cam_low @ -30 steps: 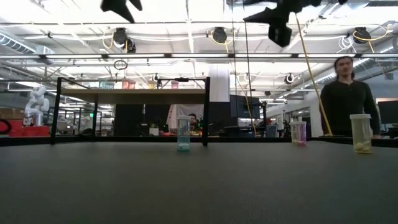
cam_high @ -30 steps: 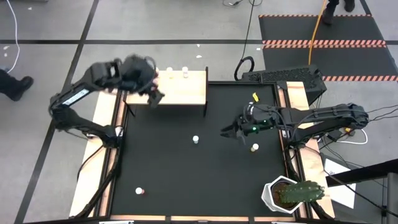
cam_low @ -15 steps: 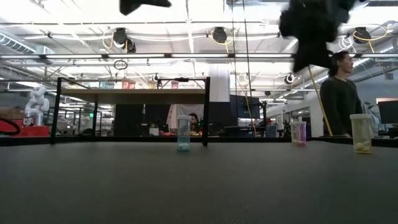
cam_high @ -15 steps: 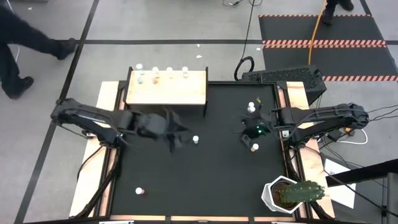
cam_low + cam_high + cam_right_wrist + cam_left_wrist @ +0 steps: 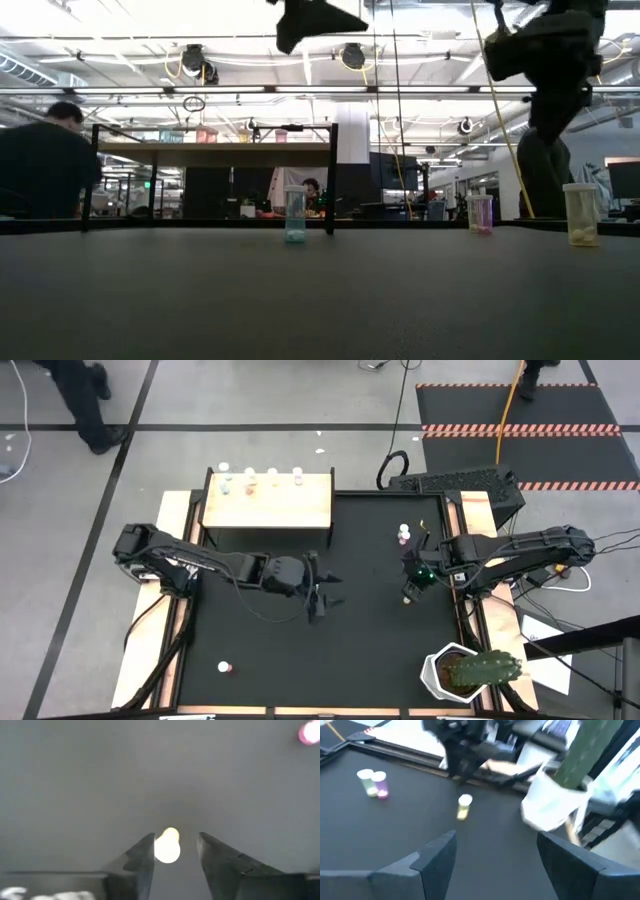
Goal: Pick and place medicine bottles onto shelf by color
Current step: Put the bottom yellow pill bottle on the shelf aligned with the yellow pill bottle
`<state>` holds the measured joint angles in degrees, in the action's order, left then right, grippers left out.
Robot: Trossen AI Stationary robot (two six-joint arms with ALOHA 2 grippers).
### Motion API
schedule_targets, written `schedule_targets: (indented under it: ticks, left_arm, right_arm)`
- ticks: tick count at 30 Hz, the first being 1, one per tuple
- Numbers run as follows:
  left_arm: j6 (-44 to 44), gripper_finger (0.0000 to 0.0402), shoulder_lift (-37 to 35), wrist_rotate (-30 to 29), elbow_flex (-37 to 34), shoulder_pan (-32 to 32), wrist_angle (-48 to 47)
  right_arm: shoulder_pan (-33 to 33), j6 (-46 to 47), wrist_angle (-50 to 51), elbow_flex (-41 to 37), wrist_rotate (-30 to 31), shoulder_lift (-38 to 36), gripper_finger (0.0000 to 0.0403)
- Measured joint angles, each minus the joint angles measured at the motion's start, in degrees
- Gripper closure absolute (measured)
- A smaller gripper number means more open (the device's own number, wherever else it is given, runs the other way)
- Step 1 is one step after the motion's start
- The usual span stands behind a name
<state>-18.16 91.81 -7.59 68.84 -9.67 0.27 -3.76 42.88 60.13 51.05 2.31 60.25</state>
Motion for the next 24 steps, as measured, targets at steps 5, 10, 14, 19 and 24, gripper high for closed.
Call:
schedule_targets:
  ticks: [5, 10, 14, 19, 24]
  left_arm:
    - [2.5, 0.0124, 0.0, 0.0, 0.0, 1.8, -9.6]
    - [-0.5, 0.0124, 1.8, 0.0, 0.0, 4.1, -16.7]
    - [0.7, 0.0124, 3.4, 0.0, 0.0, 4.9, -15.1]
    - [5.0, 0.0124, 3.1, -0.1, 0.0, 4.9, -11.6]
    - [7.4, 0.0124, 2.9, -0.5, 0.0, 5.3, -9.4]
  right_arm:
    - [-3.2, -5.2, -1.6, -1.8, 0.4, 0.0, 0.0196]
    - [-5.6, -6.9, -2.4, -3.4, 0.6, 0.0, 0.0149]
    - [-7.3, -6.6, -3.7, -6.6, 0.7, 0.0, 0.0136]
    - [-9.1, -3.5, -5.3, -9.7, 0.9, 0.0, 0.0143]
    - [-10.0, -6.5, -8.2, -11.1, 0.8, 0.0, 0.0146]
